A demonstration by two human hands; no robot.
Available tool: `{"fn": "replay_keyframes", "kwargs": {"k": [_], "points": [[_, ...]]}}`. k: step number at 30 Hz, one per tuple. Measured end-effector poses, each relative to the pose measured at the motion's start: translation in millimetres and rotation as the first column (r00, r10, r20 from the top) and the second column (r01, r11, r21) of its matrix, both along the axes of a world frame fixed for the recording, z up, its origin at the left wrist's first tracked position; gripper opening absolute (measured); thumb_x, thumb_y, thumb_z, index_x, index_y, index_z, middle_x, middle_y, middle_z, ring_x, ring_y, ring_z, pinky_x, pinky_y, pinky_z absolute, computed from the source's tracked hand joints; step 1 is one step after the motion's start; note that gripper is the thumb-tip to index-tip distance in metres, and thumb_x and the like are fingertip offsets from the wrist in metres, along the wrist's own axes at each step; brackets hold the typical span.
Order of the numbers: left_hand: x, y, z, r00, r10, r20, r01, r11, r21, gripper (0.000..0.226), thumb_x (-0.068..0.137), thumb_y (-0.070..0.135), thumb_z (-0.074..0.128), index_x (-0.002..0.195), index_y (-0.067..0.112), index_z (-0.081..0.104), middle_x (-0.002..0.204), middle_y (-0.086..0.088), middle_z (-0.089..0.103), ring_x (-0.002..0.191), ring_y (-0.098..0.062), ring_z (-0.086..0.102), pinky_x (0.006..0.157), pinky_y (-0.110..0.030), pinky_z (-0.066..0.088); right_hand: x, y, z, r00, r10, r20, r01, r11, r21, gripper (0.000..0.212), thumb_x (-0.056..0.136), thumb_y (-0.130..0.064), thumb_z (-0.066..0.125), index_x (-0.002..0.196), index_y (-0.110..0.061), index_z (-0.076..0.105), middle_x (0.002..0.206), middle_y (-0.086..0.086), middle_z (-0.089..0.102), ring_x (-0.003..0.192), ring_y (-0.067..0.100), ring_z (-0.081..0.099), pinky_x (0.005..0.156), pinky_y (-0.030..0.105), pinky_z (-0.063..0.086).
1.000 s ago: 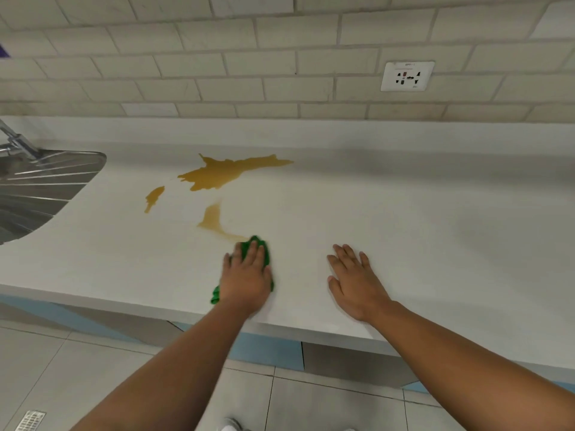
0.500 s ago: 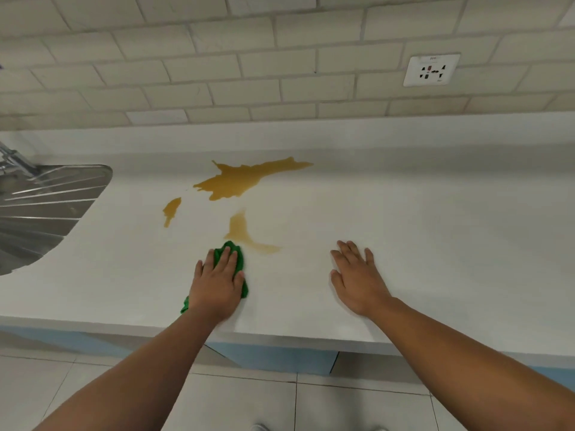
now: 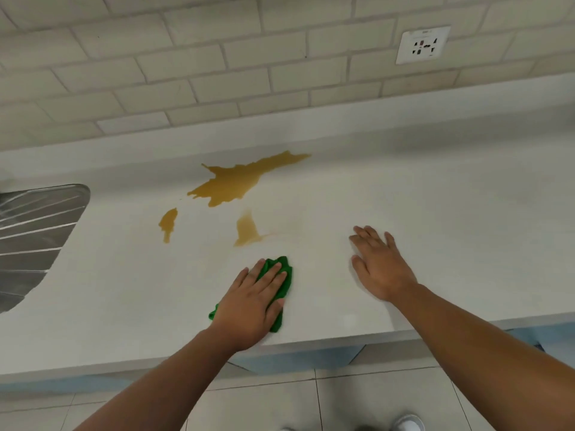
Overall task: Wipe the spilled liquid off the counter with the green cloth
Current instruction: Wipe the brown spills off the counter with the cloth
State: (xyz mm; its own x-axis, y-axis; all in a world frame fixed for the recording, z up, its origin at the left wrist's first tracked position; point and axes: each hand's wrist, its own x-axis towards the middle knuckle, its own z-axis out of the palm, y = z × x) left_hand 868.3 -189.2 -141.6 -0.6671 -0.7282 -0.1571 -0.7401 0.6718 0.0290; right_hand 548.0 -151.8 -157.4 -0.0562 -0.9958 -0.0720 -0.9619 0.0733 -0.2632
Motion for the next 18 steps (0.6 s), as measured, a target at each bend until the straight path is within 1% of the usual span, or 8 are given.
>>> {"fn": "replay_keyframes", "kwargs": {"k": [3, 5, 7, 9, 12, 15, 16, 18], "points": [[6, -41, 2, 0.978, 0.205, 0.023, -0.205, 0.979, -0.004, 0.061, 0.101, 0.053, 0.008, 0.157, 0.029, 0.003, 0.164, 0.01, -0.002, 0.151, -0.018, -0.012, 0.123, -0.041, -0.003, 1, 0, 2, 1.0, -0.009, -0.015, 0.009, 1.0, 0.009, 0.069, 0.095, -0.047, 0.014, 0.157, -0.017, 0.02, 0.165, -0.003, 0.011, 0.152, 0.012, 0.0, 0.123, 0.043, -0.004], [-18, -58, 2, 0.962, 0.27, 0.032, -0.269, 0.963, -0.018, 0.061, 0.102, 0.049, 0.007, 0.158, 0.025, 0.003, 0.165, 0.007, -0.002, 0.151, -0.024, -0.009, 0.123, -0.044, 0.0, 1, -1, 1, 1.0, -0.01, -0.022, 0.01, 1.0, 0.007, 0.072, 0.094, -0.051, 0.011, 0.157, -0.017, 0.018, 0.166, -0.004, 0.01, 0.152, 0.011, -0.001, 0.123, 0.043, -0.004], [-49, -63, 1, 0.96, 0.281, 0.018, -0.28, 0.96, -0.022, 0.061, 0.101, 0.047, 0.007, 0.158, 0.024, 0.004, 0.165, 0.005, 0.0, 0.151, -0.027, -0.006, 0.122, -0.046, 0.001, 0, -1, -1, 0.999, -0.009, -0.03, 0.009, 1.0, 0.0, 0.076, 0.092, -0.056, 0.007, 0.157, -0.018, 0.02, 0.165, -0.004, 0.01, 0.152, 0.011, -0.001, 0.124, 0.043, -0.003], [-77, -58, 1, 0.977, 0.213, 0.009, -0.213, 0.977, -0.006, 0.061, 0.101, 0.046, 0.008, 0.158, 0.024, 0.005, 0.165, 0.005, 0.0, 0.151, -0.027, -0.006, 0.122, -0.047, 0.001, 0, -2, -1, 1.0, -0.012, -0.018, 0.012, 1.0, -0.01, 0.079, 0.09, -0.058, 0.005, 0.156, -0.018, 0.022, 0.165, -0.004, 0.011, 0.152, 0.011, 0.0, 0.124, 0.042, -0.003], [-95, -32, 3, 1.0, 0.021, 0.003, -0.021, 1.0, 0.013, 0.061, 0.102, 0.048, 0.011, 0.158, 0.025, 0.008, 0.165, 0.005, 0.002, 0.152, -0.025, -0.006, 0.122, -0.046, -0.001, 1, -2, 1, 1.0, -0.014, -0.011, 0.014, 1.0, -0.004, 0.081, 0.087, -0.056, 0.004, 0.157, -0.019, 0.022, 0.165, -0.005, 0.011, 0.152, 0.011, 0.001, 0.124, 0.04, -0.003], [-72, -3, 2, 0.991, -0.128, -0.03, 0.129, 0.992, 0.014, 0.059, 0.102, 0.051, 0.015, 0.157, 0.03, 0.013, 0.164, 0.01, 0.004, 0.152, -0.019, -0.006, 0.123, -0.042, -0.001, 3, -1, 3, 0.999, -0.027, -0.019, 0.027, 1.0, 0.001, 0.081, 0.086, -0.054, 0.004, 0.156, -0.019, 0.024, 0.165, -0.003, 0.014, 0.152, 0.013, 0.005, 0.124, 0.04, 0.0], [-58, 2, 2, 0.988, -0.146, -0.041, 0.147, 0.989, 0.021, 0.059, 0.102, 0.053, 0.016, 0.157, 0.032, 0.014, 0.162, 0.013, 0.003, 0.151, -0.016, -0.008, 0.123, -0.04, -0.002, 4, -3, 3, 0.999, -0.037, -0.03, 0.037, 0.999, -0.003, 0.082, 0.085, -0.055, 0.004, 0.155, -0.019, 0.028, 0.164, -0.003, 0.018, 0.151, 0.014, 0.009, 0.124, 0.042, 0.003], [-25, 3, 0, 0.99, -0.129, -0.06, 0.131, 0.991, 0.033, 0.058, 0.101, 0.055, 0.016, 0.156, 0.035, 0.014, 0.161, 0.017, 0.001, 0.15, -0.011, -0.011, 0.122, -0.036, -0.003, 10, -8, 6, 0.995, -0.075, -0.062, 0.074, 0.997, -0.025, 0.079, 0.086, -0.055, 0.011, 0.15, -0.017, 0.037, 0.161, 0.0, 0.027, 0.149, 0.019, 0.019, 0.122, 0.044, 0.011]]}}
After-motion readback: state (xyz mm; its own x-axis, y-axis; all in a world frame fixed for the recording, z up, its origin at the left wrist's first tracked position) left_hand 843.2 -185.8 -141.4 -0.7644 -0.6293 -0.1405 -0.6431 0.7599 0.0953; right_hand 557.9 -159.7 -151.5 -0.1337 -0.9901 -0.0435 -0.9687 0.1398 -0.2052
